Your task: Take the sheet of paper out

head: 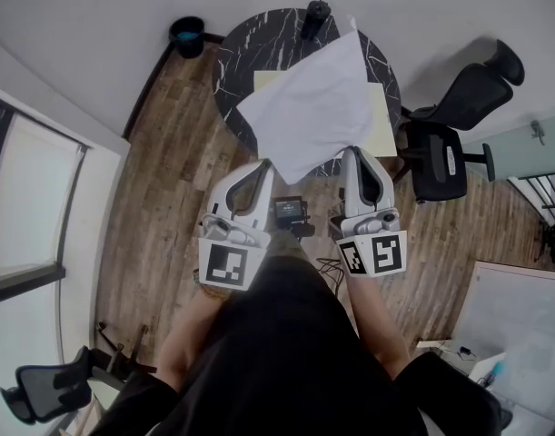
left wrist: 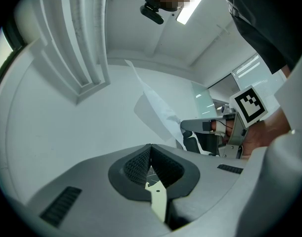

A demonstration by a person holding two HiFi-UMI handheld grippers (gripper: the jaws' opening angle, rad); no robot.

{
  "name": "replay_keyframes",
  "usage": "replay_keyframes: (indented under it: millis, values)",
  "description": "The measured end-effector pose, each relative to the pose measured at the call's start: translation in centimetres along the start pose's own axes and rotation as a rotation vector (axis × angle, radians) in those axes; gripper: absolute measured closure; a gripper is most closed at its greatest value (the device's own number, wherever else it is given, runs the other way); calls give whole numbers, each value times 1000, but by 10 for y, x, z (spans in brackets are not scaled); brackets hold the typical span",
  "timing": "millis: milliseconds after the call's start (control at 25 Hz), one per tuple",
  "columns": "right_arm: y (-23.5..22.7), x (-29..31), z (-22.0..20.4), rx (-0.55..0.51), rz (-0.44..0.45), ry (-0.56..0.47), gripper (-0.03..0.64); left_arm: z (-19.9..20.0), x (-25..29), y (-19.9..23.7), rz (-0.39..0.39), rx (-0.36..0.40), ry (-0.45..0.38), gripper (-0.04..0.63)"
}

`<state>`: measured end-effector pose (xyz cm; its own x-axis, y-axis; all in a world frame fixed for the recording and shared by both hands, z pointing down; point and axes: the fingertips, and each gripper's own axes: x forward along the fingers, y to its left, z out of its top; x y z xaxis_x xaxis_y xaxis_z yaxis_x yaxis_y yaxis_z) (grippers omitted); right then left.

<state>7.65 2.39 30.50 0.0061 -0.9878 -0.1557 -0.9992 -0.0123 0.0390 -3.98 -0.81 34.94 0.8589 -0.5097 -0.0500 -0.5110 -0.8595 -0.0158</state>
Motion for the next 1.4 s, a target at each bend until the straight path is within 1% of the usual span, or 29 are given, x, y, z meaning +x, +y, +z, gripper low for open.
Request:
replay_keyframes:
  millis: [160,320,440,560,760,1080,1400]
  values:
    - [-2,0,-1,1,-1,2,620,-1,0,0,-1,-5,7,597]
    - [-2,2,-3,-3,-3,5,620,-1,0,2,-7,18,6,597]
    - [-2,3,-4,-6,-6,6,620,-4,0,3,-4,-1,16,597]
    - [-3,2,-6,-11,-11,7,620,-4,1,3,-7,0,11,597]
    - [-4,3,-7,-19,-20,15,620,0,2,5,-18,32,-11,597]
    - [1,7,-9,-36,-18,21,620,-3,-1,12,2,6,-2,597]
    - [9,17,-15,-45,-9,33,620,-5,-5,25,17,13,-6,597]
